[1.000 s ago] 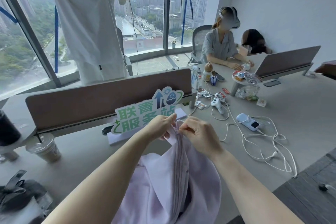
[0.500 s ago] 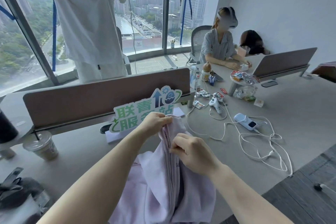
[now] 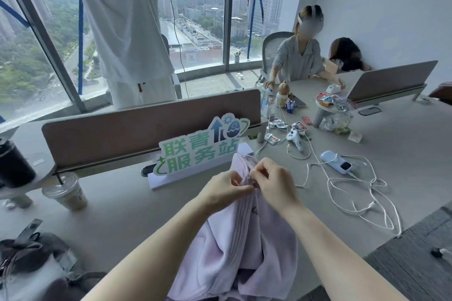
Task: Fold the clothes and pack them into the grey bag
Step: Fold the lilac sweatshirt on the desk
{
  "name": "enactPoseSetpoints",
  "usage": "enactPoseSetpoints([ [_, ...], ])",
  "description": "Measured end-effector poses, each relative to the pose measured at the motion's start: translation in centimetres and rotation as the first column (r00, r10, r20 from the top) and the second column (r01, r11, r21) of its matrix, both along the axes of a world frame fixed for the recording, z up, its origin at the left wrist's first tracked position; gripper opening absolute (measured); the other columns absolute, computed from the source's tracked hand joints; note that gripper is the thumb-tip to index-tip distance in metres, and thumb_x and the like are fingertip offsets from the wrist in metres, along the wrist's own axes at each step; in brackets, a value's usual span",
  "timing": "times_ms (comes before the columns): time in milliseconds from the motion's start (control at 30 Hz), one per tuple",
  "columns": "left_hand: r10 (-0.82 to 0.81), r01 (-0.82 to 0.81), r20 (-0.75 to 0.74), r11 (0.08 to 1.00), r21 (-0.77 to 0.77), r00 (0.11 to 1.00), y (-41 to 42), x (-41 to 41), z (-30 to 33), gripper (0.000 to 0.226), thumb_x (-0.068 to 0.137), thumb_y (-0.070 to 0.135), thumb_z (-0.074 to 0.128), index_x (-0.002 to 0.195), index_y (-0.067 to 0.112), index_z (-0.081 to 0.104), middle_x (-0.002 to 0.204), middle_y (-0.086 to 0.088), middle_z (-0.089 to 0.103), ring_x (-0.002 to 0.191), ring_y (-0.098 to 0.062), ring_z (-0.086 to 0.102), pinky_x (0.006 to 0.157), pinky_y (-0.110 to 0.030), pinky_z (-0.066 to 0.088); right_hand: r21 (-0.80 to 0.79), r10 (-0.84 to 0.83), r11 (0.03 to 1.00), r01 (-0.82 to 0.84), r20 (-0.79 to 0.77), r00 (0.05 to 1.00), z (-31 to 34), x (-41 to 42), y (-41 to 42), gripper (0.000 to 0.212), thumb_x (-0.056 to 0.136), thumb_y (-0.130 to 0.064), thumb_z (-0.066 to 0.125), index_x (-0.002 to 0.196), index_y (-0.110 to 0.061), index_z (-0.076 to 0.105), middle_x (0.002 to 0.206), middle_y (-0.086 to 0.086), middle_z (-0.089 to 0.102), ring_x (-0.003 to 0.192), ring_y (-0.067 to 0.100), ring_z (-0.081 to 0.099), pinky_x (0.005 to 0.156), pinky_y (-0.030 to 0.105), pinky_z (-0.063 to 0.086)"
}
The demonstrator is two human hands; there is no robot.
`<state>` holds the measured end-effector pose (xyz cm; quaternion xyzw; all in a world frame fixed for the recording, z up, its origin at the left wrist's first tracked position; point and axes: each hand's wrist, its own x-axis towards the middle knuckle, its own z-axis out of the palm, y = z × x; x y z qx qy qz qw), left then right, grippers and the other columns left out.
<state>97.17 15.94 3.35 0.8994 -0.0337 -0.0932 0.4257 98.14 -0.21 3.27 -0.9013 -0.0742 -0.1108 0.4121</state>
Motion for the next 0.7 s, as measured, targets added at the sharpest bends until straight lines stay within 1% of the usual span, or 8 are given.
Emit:
enactPoseSetpoints([
  [67, -0.013, 0.002, 0.101, 0.995, 0.103, 0.995, -0.5, -0.5, -0.8, 0.032, 0.077, 0.04, 0.063, 0.068, 0.013, 0.05, 0.069, -0.005, 0.057, 0.065, -0.022, 0.048, 0.06, -0.035, 0.04, -0.026, 0.037, 0.999, -0.038, -0.047, 0.998, 0.1, 0.0, 0.3, 0.017, 0.086, -0.021, 0.067, 0.073, -0.015, 0.057, 0.067, -0.003, 0.069, 0.069, 0.017, 0.065, 0.067, 0.032, 0.051],
  [133, -0.038, 0.014, 0.16, 0.989, 0.148, 0.986, -0.9, -0.8, -1.0, 0.03, 0.079, 0.027, 0.06, 0.061, 0.015, 0.038, 0.061, -0.004, 0.048, 0.064, -0.029, 0.044, 0.058, -0.035, 0.037, -0.096, 0.021, 0.995, -0.027, -0.061, 0.998, 0.3, 0.5, -0.1, 0.019, 0.087, -0.023, 0.065, 0.073, -0.015, 0.054, 0.066, -0.001, 0.068, 0.069, 0.021, 0.066, 0.066, 0.034, 0.05],
  [233, -0.176, 0.135, 0.148, 0.958, 0.254, 0.973, -1.0, -0.7, 0.2, 0.031, 0.077, 0.015, 0.057, 0.059, 0.015, 0.031, 0.06, -0.002, 0.04, 0.065, -0.024, 0.034, 0.056, -0.032, 0.028, -0.119, -0.106, 0.988, 0.096, -0.084, 0.991, 1.0, 2.3, -1.2, 0.022, 0.089, -0.02, 0.063, 0.071, -0.015, 0.051, 0.068, 0.0, 0.063, 0.07, 0.027, 0.057, 0.061, 0.033, 0.037],
  [300, -0.226, 0.181, 0.138, 0.943, 0.278, 0.964, -0.7, 0.0, 1.1, 0.031, 0.075, 0.013, 0.057, 0.061, 0.014, 0.029, 0.064, -0.006, 0.04, 0.065, -0.023, 0.03, 0.056, -0.032, 0.026, -0.117, -0.142, 0.985, 0.13, -0.102, 0.985, 1.2, 3.2, -1.3, 0.021, 0.09, -0.02, 0.063, 0.072, -0.015, 0.052, 0.07, 0.001, 0.06, 0.072, 0.026, 0.053, 0.062, 0.03, 0.031],
  [467, -0.226, 0.205, 0.093, 0.96, 0.188, 0.97, 0.5, 0.9, 2.0, 0.022, 0.073, 0.011, 0.057, 0.065, 0.009, 0.036, 0.064, -0.002, 0.035, 0.062, -0.017, 0.026, 0.055, -0.03, 0.025, -0.085, -0.155, 0.986, 0.146, -0.113, 0.981, 1.1, 4.4, -0.5, 0.016, 0.09, -0.022, 0.063, 0.08, -0.01, 0.06, 0.078, 0.006, 0.067, 0.075, 0.027, 0.055, 0.063, 0.029, 0.03],
  [567, -0.203, 0.191, 0.056, 0.966, 0.173, 0.978, 1.2, 1.3, 1.7, 0.015, 0.073, 0.015, 0.057, 0.069, 0.008, 0.045, 0.065, 0.0, 0.043, 0.062, -0.017, 0.033, 0.057, -0.029, 0.031, -0.103, -0.144, 0.986, 0.133, -0.101, 0.984, 1.0, 4.5, -0.3, 0.016, 0.09, -0.024, 0.062, 0.079, -0.013, 0.058, 0.076, 0.006, 0.067, 0.077, 0.03, 0.059, 0.064, 0.031, 0.036],
  [633, -0.154, 0.141, 0.055, 0.972, 0.188, 0.987, 1.5, 1.3, 1.1, 0.012, 0.073, 0.018, 0.057, 0.07, 0.011, 0.048, 0.066, 0.002, 0.048, 0.062, -0.018, 0.039, 0.057, -0.03, 0.034, -0.111, -0.081, 0.991, 0.07, -0.097, 0.992, 1.1, 4.4, -0.3, 0.015, 0.09, -0.025, 0.062, 0.079, -0.015, 0.057, 0.074, 0.004, 0.067, 0.075, 0.027, 0.061, 0.065, 0.031, 0.041],
  [700, -0.074, 0.062, 0.069, 0.985, 0.158, 0.995, 1.5, 1.2, 0.3, 0.012, 0.074, 0.024, 0.059, 0.072, 0.015, 0.052, 0.068, 0.005, 0.054, 0.066, -0.018, 0.047, 0.06, -0.031, 0.04, -0.081, -0.011, 0.997, 0.004, -0.087, 0.996, 1.5, 4.2, -0.6, 0.015, 0.09, -0.024, 0.064, 0.079, -0.016, 0.057, 0.072, 0.002, 0.066, 0.072, 0.023, 0.062, 0.066, 0.03, 0.046],
])
